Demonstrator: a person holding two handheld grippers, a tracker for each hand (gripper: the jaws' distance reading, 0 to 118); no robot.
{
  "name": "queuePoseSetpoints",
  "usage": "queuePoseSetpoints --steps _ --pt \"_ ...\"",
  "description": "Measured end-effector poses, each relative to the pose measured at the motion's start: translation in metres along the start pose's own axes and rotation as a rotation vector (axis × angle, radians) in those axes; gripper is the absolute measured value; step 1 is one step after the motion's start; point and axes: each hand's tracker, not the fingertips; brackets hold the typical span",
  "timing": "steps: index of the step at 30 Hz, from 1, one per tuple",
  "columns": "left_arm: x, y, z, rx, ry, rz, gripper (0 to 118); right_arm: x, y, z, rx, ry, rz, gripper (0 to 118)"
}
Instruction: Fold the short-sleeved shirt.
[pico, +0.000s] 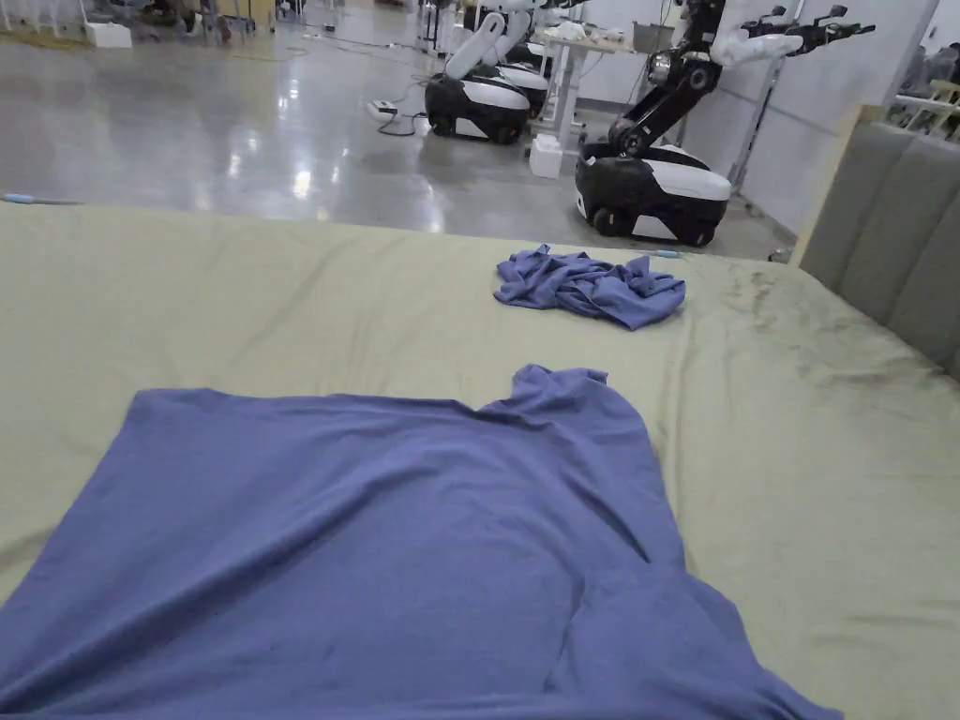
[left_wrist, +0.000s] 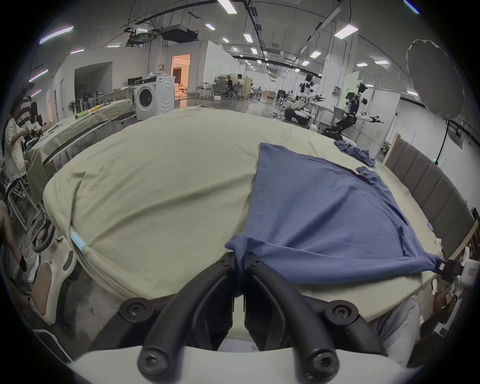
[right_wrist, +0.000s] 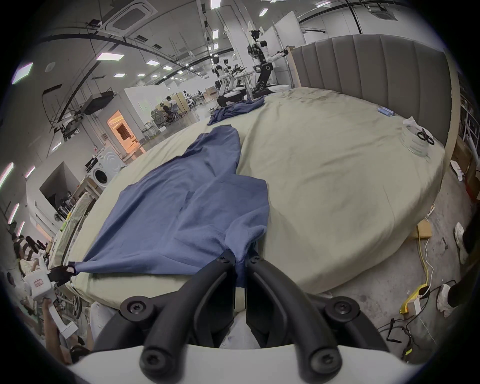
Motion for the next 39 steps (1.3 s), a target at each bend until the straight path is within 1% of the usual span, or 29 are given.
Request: queuePoseSetpoints --steps 4,6,8,9,10,11,12,13,15,16,17,18,19,20,21,22,23,24,25,26,28,29,30,31,32,33,35,39 --pt "-0.002 -0.004 -0.024 -0.068 0.029 -0.027 6 0.002 -0.011 -0.014 -0.041 -0.036 -0.006 8" --pt "0.001 -0.008 -0.034 -0.1 0.05 -0.051 6 0.001 -0.017 -0.024 -0.073 -0.072 0.019 8" --pt "-0.003 -0.012 -0.041 -0.126 0.035 -0.014 6 0.0 -0.021 -0.032 -0.087 -0.082 0.041 8" --pt "-0.007 -0.013 -0.039 -0.119 0.015 0.032 6 -0.001 -0.022 -0.034 -0.088 -0.083 0.043 9" --pt "-0.011 -0.013 -0.034 -0.097 0.003 0.074 16 0.0 -0.022 -0.034 -0.081 -0.087 0.041 16" --pt "-0.016 -0.013 -0.026 -0.091 -0.014 0.12 49 0.0 -0.021 -0.032 -0.062 -0.113 0.044 46" --pt "-0.021 -0.012 -0.019 -0.108 -0.043 0.15 79 -0.002 -0.021 -0.028 -0.058 -0.121 0.048 78" --pt "-0.023 -0.011 -0.006 -0.111 -0.054 0.17 87 -0.005 -0.02 -0.021 -0.057 -0.123 0.065 97" --pt "-0.02 -0.011 0.022 -0.056 -0.02 0.151 85 -0.015 -0.02 -0.002 0.009 -0.119 0.145 97" --pt "-0.017 -0.013 0.033 -0.017 -0.023 0.121 81 -0.02 -0.022 0.003 0.023 -0.14 0.17 97" --pt "-0.012 -0.014 0.043 0.004 -0.021 0.078 64 -0.027 -0.025 0.009 0.021 -0.141 0.19 95" --pt "-0.008 -0.014 0.047 -0.005 -0.016 0.048 37 -0.032 -0.027 0.014 0.022 -0.126 0.194 85" --pt "-0.002 -0.015 0.049 -0.017 0.001 0.022 9 -0.037 -0.03 0.017 0.026 -0.098 0.199 60" --pt "0.002 -0.018 0.048 -0.022 0.024 0.031 2 -0.042 -0.034 0.017 0.022 -0.093 0.188 12" --pt "0.004 -0.019 0.047 -0.034 0.012 0.029 0 -0.047 -0.037 0.016 0.027 -0.101 0.173 4" --pt "0.004 -0.02 0.043 -0.073 -0.028 0.032 0 -0.045 -0.04 0.014 0.031 -0.099 0.146 4" --pt "0.004 -0.024 0.037 -0.085 -0.044 0.057 0 -0.045 -0.041 0.013 -0.007 -0.052 0.108 3" --pt "0.005 -0.025 0.031 -0.114 -0.066 0.055 0 -0.046 -0.042 0.011 -0.009 -0.042 0.06 3" --pt "0.006 -0.025 0.028 -0.124 -0.06 0.052 0 -0.045 -0.043 0.011 -0.015 -0.02 0.035 3" --pt "0.007 -0.025 0.023 -0.125 -0.052 0.04 0 -0.044 -0.044 0.011 -0.003 -0.01 0.011 3" --pt "0.003 -0.025 0.013 -0.111 -0.023 0.003 0 -0.041 -0.043 0.009 -0.009 -0.019 -0.001 3" --pt "0.002 -0.022 0.007 -0.115 -0.008 -0.016 6 -0.039 -0.043 0.008 -0.007 -0.028 -0.008 3" --pt "0.0 -0.019 0.001 -0.12 0.002 -0.03 29 -0.038 -0.041 0.009 -0.005 -0.037 -0.003 3" --pt "-0.001 -0.017 -0.003 -0.131 0.003 -0.041 66 -0.037 -0.04 0.008 -0.005 -0.051 0.006 3" --pt "-0.003 -0.014 -0.01 -0.144 -0.001 -0.047 97 -0.037 -0.039 0.008 -0.004 -0.063 0.019 3" --pt "-0.005 -0.012 -0.017 -0.171 -0.007 -0.051 97 -0.037 -0.038 0.008 -0.005 -0.069 0.027 3" --pt "-0.008 -0.009 -0.03 -0.162 -0.016 -0.043 97 -0.031 -0.036 0.007 -0.007 -0.073 0.034 3" --pt "-0.009 0.0 -0.055 -0.169 0.025 -0.011 97 -0.032 -0.034 0.005 -0.016 -0.062 0.012 3"
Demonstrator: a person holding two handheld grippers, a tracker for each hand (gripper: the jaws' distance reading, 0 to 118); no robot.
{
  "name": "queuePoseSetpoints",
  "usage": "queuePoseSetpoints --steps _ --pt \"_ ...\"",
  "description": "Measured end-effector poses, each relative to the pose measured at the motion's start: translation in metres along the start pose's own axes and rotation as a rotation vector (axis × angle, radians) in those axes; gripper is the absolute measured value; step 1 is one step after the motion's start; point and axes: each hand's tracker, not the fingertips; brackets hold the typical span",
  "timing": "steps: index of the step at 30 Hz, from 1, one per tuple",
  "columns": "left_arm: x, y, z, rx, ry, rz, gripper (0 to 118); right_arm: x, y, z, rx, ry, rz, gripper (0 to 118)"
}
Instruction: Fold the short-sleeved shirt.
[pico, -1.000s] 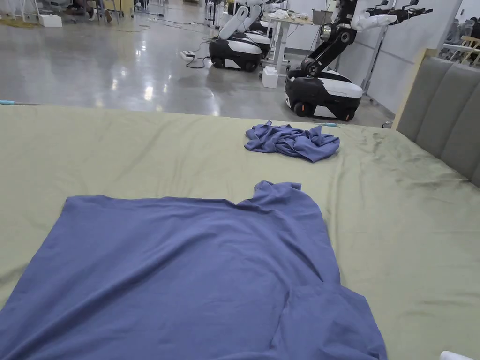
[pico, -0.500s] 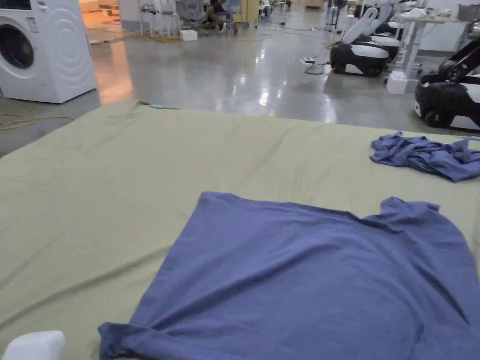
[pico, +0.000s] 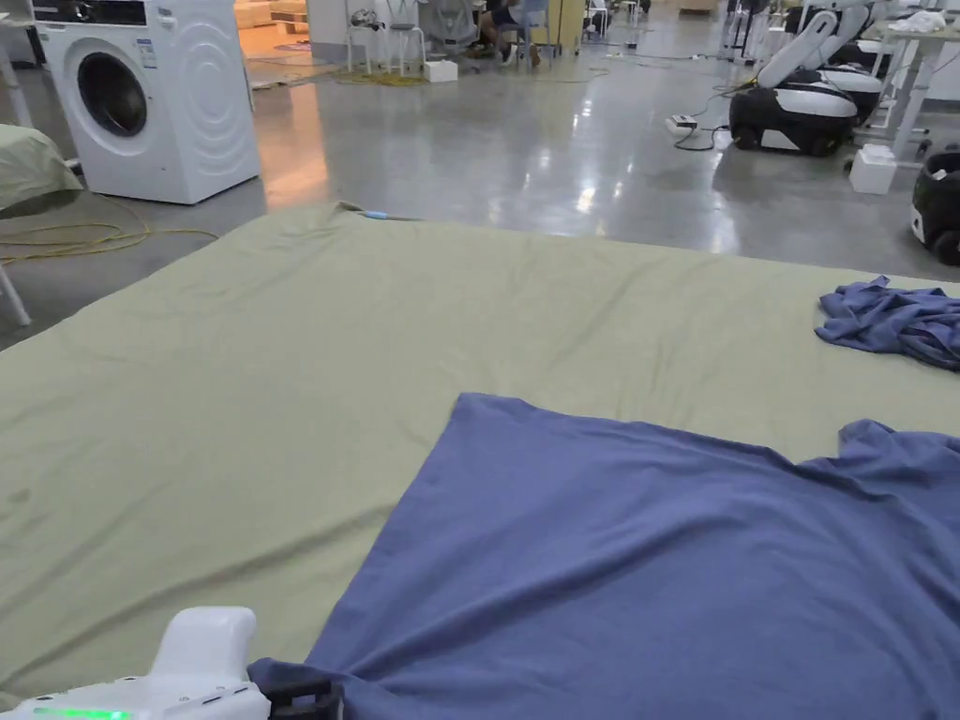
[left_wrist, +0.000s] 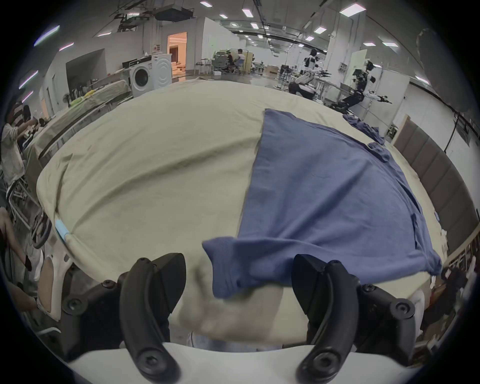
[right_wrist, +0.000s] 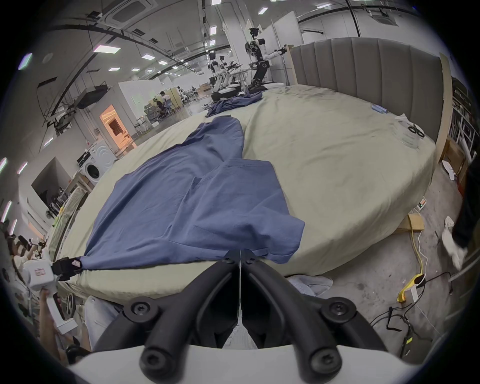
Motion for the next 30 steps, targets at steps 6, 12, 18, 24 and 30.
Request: queuePoseSetpoints --steps 6,12,18,24,30 --pt "0.0 0.0 -0.005 -0.002 -0.106 0.083 12 -0.002 -0.001 -0.006 -0.015 -0.052 0.021 3" --pt "0.01 0.001 -0.001 -0.017 -0.044 0.021 11 -0.005 0.01 -0.015 0.001 -0.175 0.112 54" --pt "0.012 -0.001 0.002 -0.021 -0.059 0.064 11 0.0 0.015 -0.028 -0.009 -0.136 0.087 84" --pt "0.016 0.002 0.008 -0.025 -0.059 0.074 11 0.01 0.011 -0.037 -0.049 -0.095 0.074 9" --pt "0.016 0.03 0.03 0.038 -0.105 0.09 11 -0.003 0.044 -0.027 -0.018 -0.045 0.109 9"
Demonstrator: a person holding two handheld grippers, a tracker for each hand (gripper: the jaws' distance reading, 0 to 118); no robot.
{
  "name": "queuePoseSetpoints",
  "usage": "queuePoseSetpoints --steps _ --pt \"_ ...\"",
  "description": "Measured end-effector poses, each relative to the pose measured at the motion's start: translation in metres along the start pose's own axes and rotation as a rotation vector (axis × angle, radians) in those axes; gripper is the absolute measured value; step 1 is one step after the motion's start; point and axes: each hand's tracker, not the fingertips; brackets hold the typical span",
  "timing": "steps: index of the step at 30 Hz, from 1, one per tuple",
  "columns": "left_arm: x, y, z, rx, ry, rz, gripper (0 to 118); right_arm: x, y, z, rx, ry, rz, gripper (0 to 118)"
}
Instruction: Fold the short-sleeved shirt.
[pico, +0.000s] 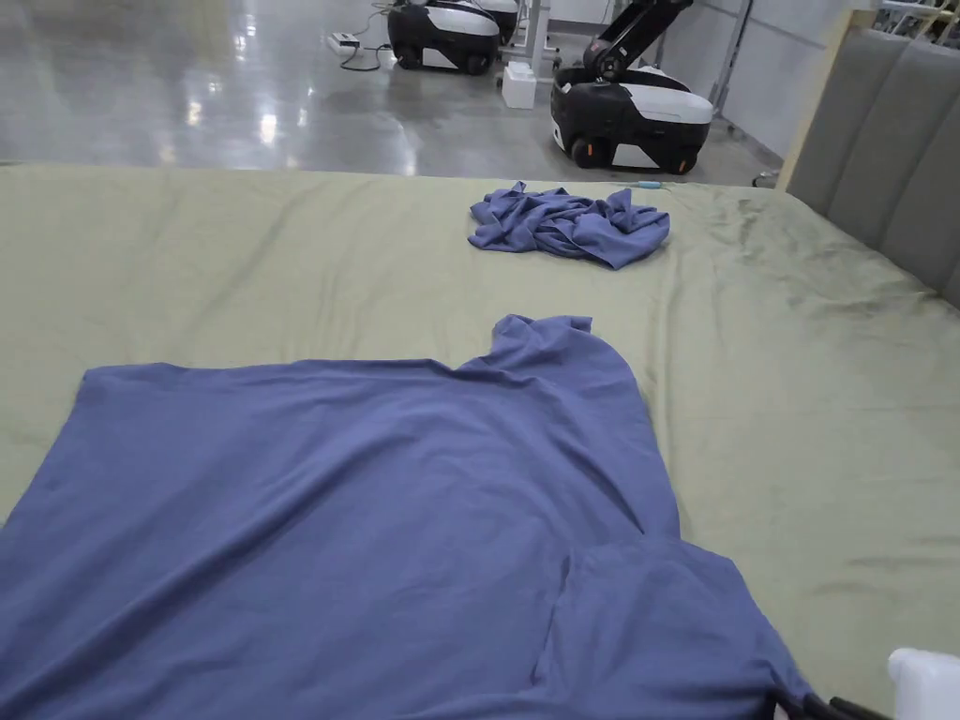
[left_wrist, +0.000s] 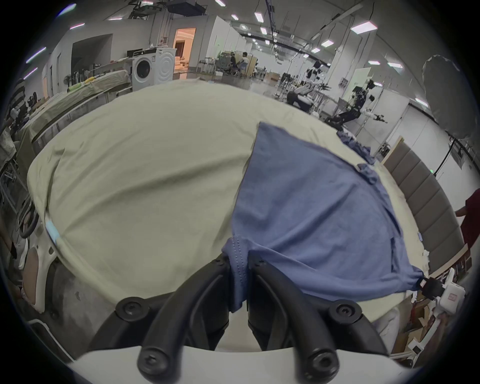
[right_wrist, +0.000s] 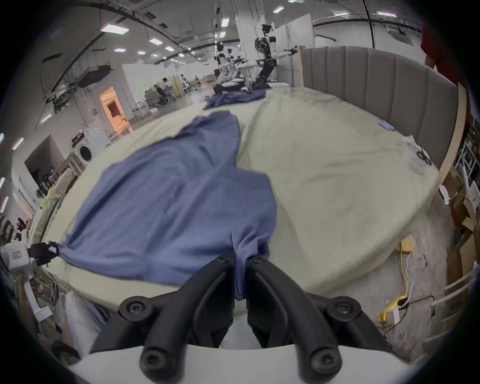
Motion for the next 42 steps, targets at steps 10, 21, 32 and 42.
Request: queuePoseSetpoints --steps 10,21,32,42 --pt "0.03 0.114 -0.046 0.123 -0.004 -0.128 11 -0.021 0.136 -0.057 0.172 0.057 -0.005 9" --pt "0.04 0.139 -0.156 -0.003 0.063 -0.13 11 -0.029 0.162 -0.173 -0.009 -0.025 0.046 9" --pt "0.015 0.114 -0.097 0.077 0.018 -0.097 74 -0.026 0.151 -0.136 0.21 0.034 -0.002 63" --pt "0.005 0.065 -0.009 0.128 0.006 -0.122 0 -0.043 0.074 -0.042 0.118 -0.014 0.068 2"
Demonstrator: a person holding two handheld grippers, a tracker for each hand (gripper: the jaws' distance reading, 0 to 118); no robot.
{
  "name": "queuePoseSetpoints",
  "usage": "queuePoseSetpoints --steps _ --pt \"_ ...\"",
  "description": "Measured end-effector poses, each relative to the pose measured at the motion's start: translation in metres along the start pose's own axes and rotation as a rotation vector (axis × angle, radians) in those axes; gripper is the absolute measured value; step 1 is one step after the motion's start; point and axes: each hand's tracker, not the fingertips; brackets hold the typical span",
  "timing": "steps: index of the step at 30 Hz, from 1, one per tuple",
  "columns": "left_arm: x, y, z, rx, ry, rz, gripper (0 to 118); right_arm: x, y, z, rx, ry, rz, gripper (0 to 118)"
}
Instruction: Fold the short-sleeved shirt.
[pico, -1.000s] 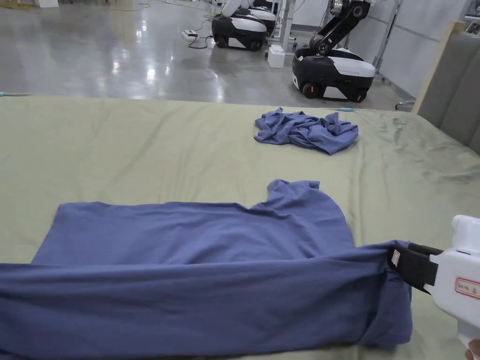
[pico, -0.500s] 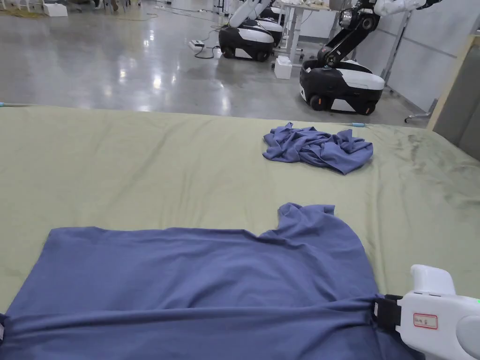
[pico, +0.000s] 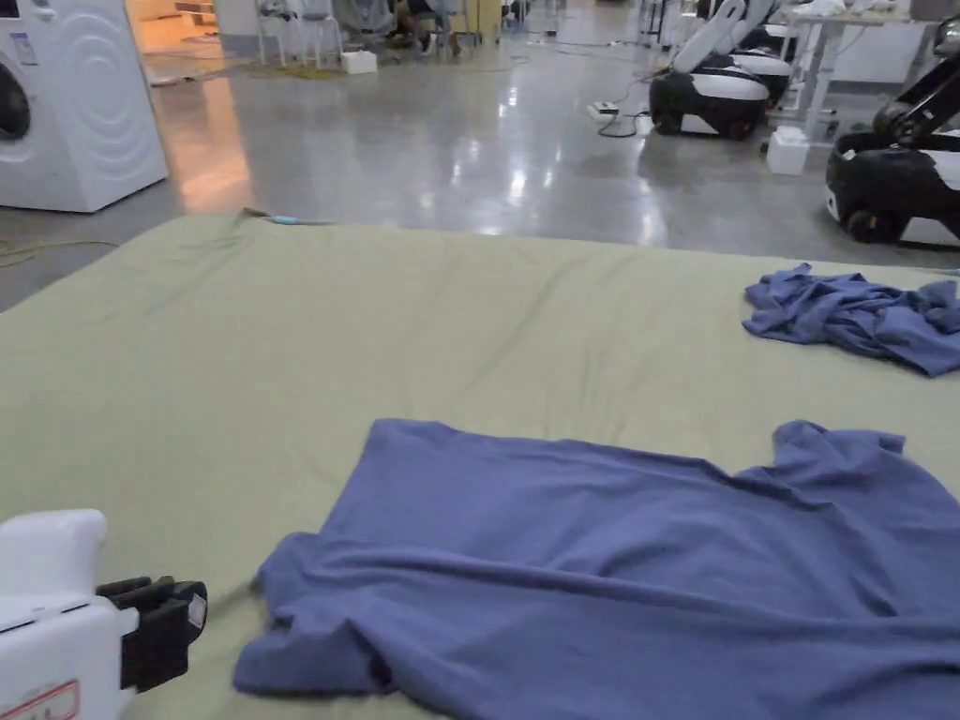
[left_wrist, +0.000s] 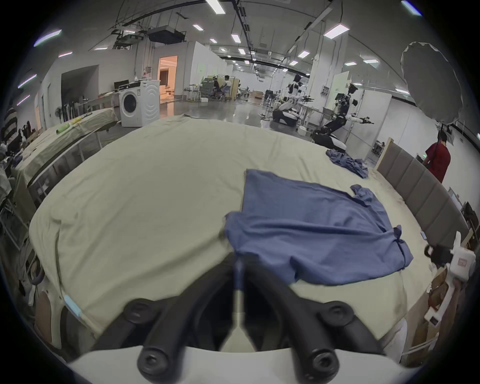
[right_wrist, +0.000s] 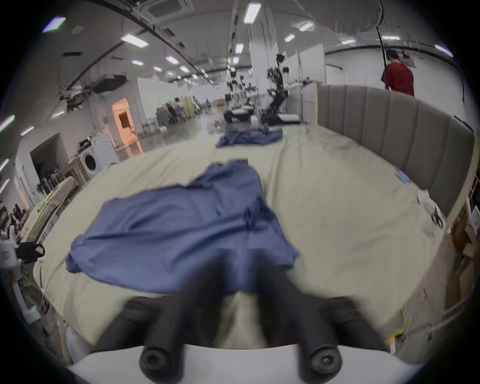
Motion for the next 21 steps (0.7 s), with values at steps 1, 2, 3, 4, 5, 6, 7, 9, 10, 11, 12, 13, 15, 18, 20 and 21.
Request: queuePoseSetpoints --steps 1,2,3,4,5,6,7,9,10,11,12,13,15,18,20,21 --pt "-0.002 -0.004 0.0 0.0 0.026 0.005 0 0.0 -0.009 0.001 -0.045 -0.03 -0.023 2" --pt "-0.004 -0.008 -0.002 -0.036 0.016 0.009 0 0.0 -0.017 0.003 -0.07 0.015 -0.012 2" --pt "-0.005 -0.012 -0.005 -0.052 0.004 0.015 0 -0.001 -0.025 0.003 -0.108 0.043 -0.004 2" --pt "-0.008 -0.018 -0.01 -0.059 -0.005 0.029 0 -0.003 -0.032 0.004 -0.106 0.031 -0.02 2" --pt "-0.01 -0.021 -0.016 -0.073 -0.011 0.032 0 -0.004 -0.038 0.004 -0.118 0.027 -0.018 2" --pt "-0.011 -0.021 -0.021 -0.072 -0.005 0.037 0 -0.004 -0.041 0.004 -0.125 0.025 -0.016 2" --pt "-0.013 -0.02 -0.028 -0.076 -0.007 0.039 0 -0.004 -0.043 0.003 -0.132 0.018 -0.019 2" --pt "-0.013 -0.019 -0.043 -0.084 -0.023 0.041 11 -0.002 -0.042 0.0 -0.151 0.009 -0.039 2" --pt "-0.014 -0.017 -0.053 -0.087 -0.024 0.042 31 -0.001 -0.04 -0.001 -0.153 0.009 -0.047 2" --pt "-0.015 -0.014 -0.06 -0.093 -0.02 0.043 62 -0.001 -0.038 0.0 -0.152 0.006 -0.055 2" --pt "-0.013 -0.016 -0.069 -0.113 -0.042 0.047 84 -0.001 -0.036 0.001 -0.147 0.004 -0.058 2" --pt "-0.012 -0.016 -0.075 -0.143 -0.066 0.052 87 -0.002 -0.033 0.002 -0.14 0.001 -0.057 2" --pt "-0.011 -0.015 -0.084 -0.149 -0.127 0.054 87 0.002 -0.03 0.001 -0.129 -0.013 -0.047 2" --pt "-0.004 -0.02 -0.106 -0.199 -0.1 0.029 87 0.002 -0.025 -0.001 -0.129 -0.017 -0.037 2" --pt "0.003 -0.027 -0.122 -0.274 -0.028 -0.008 68 0.001 -0.024 -0.004 -0.133 -0.018 -0.036 2" --pt "0.007 -0.029 -0.119 -0.235 0.054 -0.062 53 0.001 -0.024 -0.007 -0.138 -0.027 -0.034 2"
